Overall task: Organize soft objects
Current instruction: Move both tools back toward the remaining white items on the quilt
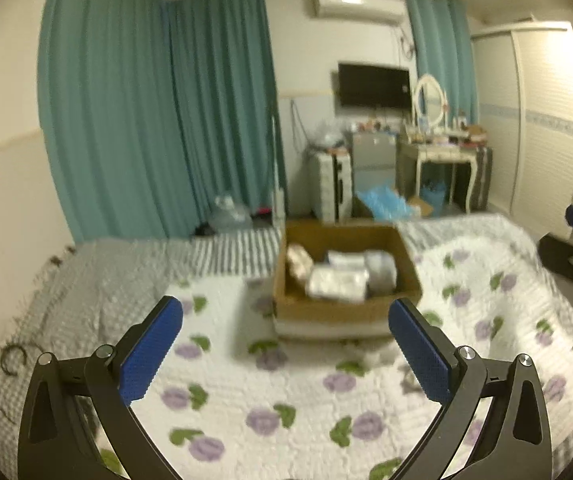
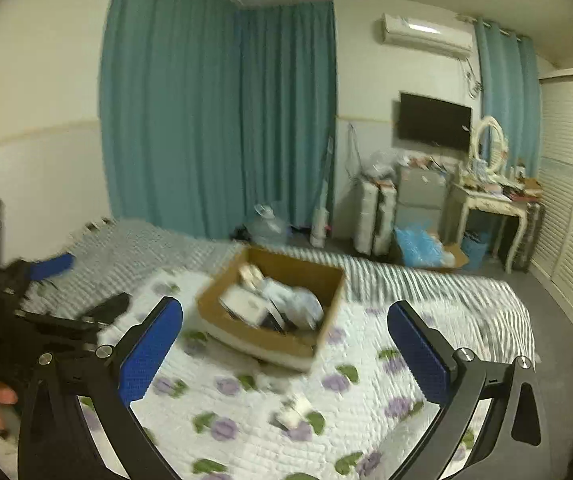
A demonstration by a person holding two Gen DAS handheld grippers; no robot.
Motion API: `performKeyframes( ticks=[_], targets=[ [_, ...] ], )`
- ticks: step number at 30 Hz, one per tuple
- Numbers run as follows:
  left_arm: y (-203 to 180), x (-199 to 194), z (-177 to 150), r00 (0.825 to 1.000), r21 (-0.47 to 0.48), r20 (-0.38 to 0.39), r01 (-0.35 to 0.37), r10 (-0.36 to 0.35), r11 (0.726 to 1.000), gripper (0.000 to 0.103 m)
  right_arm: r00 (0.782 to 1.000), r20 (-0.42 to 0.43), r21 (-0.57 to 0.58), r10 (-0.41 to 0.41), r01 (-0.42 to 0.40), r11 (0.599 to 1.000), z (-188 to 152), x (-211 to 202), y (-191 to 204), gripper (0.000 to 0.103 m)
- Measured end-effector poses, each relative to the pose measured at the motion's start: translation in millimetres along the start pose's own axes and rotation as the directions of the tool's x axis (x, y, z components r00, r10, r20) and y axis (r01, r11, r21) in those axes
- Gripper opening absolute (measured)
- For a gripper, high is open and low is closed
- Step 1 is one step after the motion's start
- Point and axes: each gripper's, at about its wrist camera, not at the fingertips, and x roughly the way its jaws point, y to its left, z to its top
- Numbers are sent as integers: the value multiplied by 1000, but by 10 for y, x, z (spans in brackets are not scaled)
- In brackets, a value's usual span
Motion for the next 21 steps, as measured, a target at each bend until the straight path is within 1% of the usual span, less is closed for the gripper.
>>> performKeyframes(
  ticks=[2, 5, 6, 9, 14, 17, 18, 19, 21],
  targets=[
    [-11, 155, -134, 999, -11, -32, 0, 0, 1000, 103, 998, -56, 6, -13, 14, 1000, -205, 282, -26, 103],
    [19, 377, -300, 998, -63, -69, 1, -5, 998, 103, 992, -129, 31, -17, 21, 999, -462, 645, -131, 103],
    [32, 438, -354, 997, -66, -79, 2, -7, 998, 103, 989, -145, 38, -17, 23, 999, -520, 740, -172, 103],
    [-51, 699, -439, 994, -44, -110, -23, 18, 999, 103, 981, -192, 50, -17, 27, 998, -715, 1023, -251, 103],
    [-196, 1040, -601, 989, -34, -148, 0, -5, 999, 103, 964, -262, 18, -38, 44, 999, -998, 1483, -286, 102],
    [-237, 1193, -745, 983, -33, -184, 4, -10, 999, 103, 955, -296, 24, -32, 41, 999, -1140, 1711, -321, 97],
    [-257, 1239, -809, 981, -32, -195, 2, -8, 999, 103, 952, -304, 32, -28, 40, 999, -1203, 1778, -334, 90],
    [-267, 1280, -848, 979, -30, -204, 2, -8, 1000, 103, 948, -316, 38, -28, 43, 998, -1277, 1849, -349, 79],
    [-283, 1359, -927, 973, -31, -233, 6, -13, 1000, 103, 924, -384, 52, 0, 22, 998, -1400, 2019, -370, 68]
  ],
)
